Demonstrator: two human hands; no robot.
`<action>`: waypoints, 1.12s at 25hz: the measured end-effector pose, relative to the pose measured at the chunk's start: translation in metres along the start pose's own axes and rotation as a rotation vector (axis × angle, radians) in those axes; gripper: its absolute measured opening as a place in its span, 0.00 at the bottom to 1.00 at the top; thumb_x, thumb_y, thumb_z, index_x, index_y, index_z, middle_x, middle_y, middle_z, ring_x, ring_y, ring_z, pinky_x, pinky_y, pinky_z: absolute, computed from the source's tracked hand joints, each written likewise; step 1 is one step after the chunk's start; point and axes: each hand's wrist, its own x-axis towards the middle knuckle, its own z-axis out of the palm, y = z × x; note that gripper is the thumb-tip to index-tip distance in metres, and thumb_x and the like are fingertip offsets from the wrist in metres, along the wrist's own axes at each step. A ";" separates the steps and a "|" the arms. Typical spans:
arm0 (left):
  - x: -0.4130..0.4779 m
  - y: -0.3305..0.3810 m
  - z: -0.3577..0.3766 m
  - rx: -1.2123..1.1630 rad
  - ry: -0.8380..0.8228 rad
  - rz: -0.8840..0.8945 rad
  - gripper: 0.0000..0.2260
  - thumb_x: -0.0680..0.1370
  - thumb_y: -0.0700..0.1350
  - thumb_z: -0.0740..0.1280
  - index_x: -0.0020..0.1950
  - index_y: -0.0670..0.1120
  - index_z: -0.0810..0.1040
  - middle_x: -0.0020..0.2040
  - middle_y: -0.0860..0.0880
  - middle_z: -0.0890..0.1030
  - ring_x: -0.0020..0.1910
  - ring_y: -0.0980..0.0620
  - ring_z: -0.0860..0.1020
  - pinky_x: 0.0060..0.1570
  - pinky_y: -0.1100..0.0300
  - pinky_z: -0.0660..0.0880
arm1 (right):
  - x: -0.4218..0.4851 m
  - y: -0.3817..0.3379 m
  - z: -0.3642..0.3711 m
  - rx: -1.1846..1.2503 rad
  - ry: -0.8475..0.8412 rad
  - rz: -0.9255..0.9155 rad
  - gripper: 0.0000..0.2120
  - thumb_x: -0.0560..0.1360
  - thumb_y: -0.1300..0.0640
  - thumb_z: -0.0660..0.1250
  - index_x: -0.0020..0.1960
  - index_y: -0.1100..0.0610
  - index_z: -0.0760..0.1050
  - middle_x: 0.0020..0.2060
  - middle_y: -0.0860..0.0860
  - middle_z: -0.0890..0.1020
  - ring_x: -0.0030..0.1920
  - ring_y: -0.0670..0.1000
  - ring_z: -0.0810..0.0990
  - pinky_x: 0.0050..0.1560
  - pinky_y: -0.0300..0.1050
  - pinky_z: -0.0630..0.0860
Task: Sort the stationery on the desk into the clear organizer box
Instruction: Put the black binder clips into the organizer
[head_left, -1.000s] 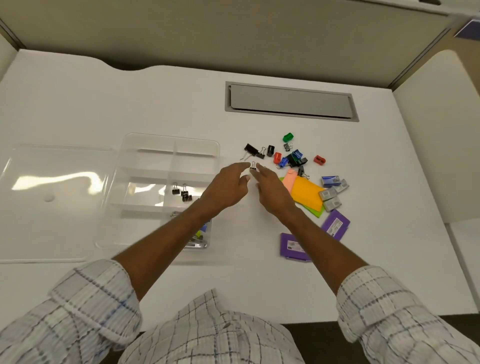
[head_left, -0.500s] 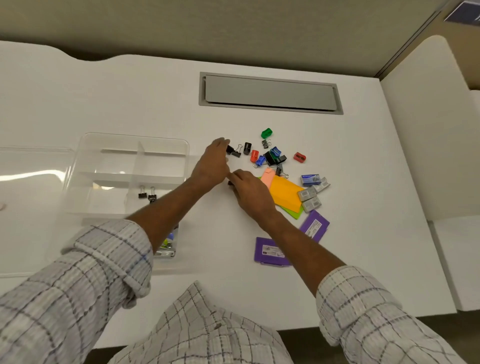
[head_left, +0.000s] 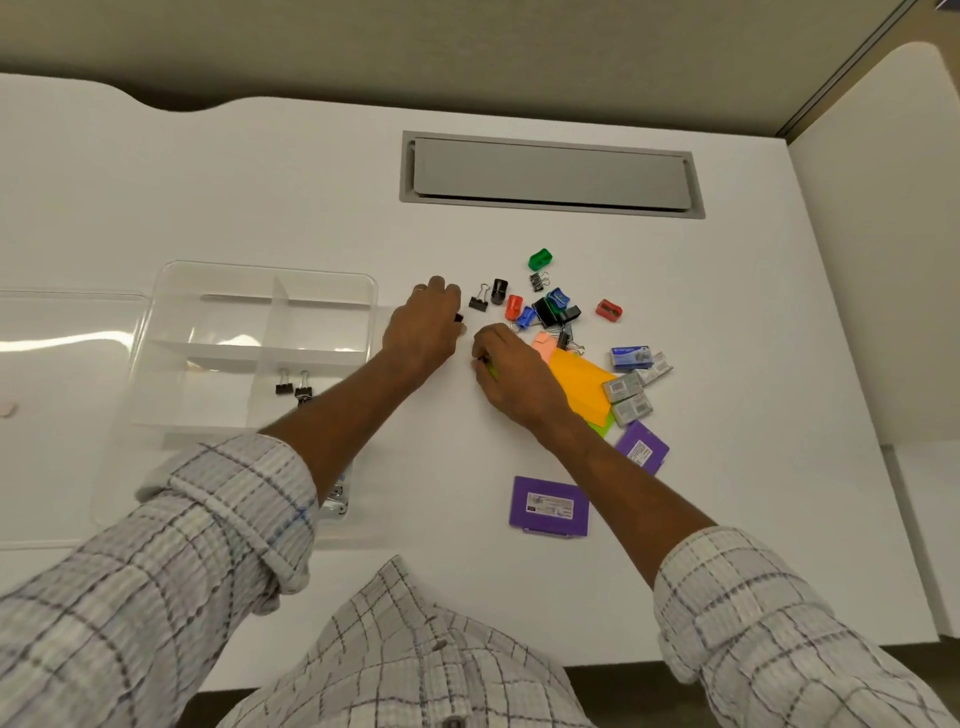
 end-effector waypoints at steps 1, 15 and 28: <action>-0.002 0.000 -0.001 -0.001 -0.002 -0.008 0.13 0.80 0.45 0.66 0.62 0.40 0.73 0.60 0.42 0.74 0.59 0.42 0.74 0.50 0.47 0.78 | 0.001 0.001 -0.003 0.039 0.015 0.024 0.06 0.79 0.63 0.63 0.55 0.61 0.75 0.53 0.57 0.78 0.50 0.55 0.77 0.52 0.51 0.77; -0.048 -0.002 -0.023 -0.588 0.107 -0.208 0.13 0.77 0.57 0.68 0.51 0.48 0.80 0.41 0.52 0.84 0.41 0.51 0.81 0.41 0.58 0.73 | 0.042 -0.003 -0.018 0.063 0.149 0.155 0.14 0.77 0.64 0.66 0.63 0.60 0.77 0.58 0.57 0.81 0.59 0.56 0.78 0.62 0.49 0.74; -0.072 -0.044 -0.052 -1.299 0.076 -0.451 0.10 0.80 0.47 0.68 0.57 0.43 0.80 0.50 0.42 0.85 0.41 0.46 0.87 0.45 0.56 0.84 | 0.035 -0.010 -0.011 -0.039 0.061 0.084 0.08 0.79 0.64 0.64 0.56 0.62 0.79 0.55 0.58 0.78 0.55 0.56 0.76 0.53 0.45 0.73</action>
